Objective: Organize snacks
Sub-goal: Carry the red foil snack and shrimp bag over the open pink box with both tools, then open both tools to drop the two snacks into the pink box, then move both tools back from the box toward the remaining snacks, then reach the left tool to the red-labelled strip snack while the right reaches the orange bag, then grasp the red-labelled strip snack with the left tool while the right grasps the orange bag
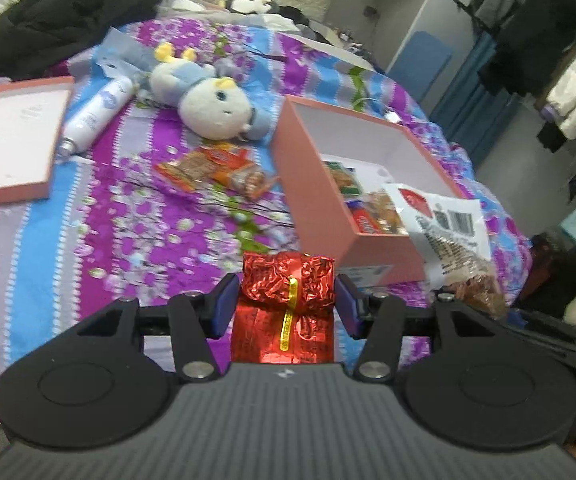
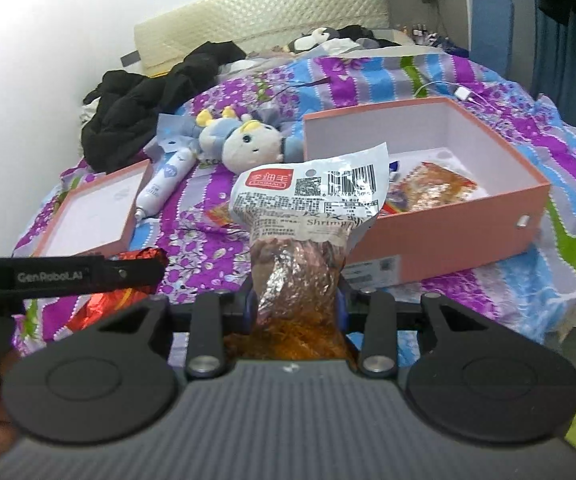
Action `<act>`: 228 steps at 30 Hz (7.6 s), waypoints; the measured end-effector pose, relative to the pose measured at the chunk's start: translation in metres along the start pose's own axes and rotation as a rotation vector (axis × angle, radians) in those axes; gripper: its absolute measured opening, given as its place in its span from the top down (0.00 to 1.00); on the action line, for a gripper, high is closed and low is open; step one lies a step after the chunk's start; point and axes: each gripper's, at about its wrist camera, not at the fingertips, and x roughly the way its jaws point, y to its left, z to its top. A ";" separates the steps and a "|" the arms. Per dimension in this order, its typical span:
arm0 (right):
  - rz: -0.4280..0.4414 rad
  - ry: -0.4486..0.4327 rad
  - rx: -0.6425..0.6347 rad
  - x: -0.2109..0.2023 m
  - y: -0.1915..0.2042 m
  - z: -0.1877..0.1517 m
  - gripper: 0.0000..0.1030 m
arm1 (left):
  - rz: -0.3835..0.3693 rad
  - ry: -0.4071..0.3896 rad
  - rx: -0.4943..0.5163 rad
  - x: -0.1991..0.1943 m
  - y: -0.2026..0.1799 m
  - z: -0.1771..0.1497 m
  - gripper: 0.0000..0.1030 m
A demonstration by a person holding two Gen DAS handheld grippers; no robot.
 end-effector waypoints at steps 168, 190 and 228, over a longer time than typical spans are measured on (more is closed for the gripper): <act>-0.309 -0.022 -0.623 0.328 0.105 0.002 0.71 | -0.138 0.215 0.404 0.324 0.178 0.157 0.13; -0.261 -0.069 -0.605 0.268 0.115 -0.004 0.83 | 0.040 0.179 0.283 0.235 0.178 0.132 0.48; 0.056 0.051 -0.460 0.180 0.096 -0.050 0.21 | 0.062 0.179 0.118 0.159 0.188 0.069 0.10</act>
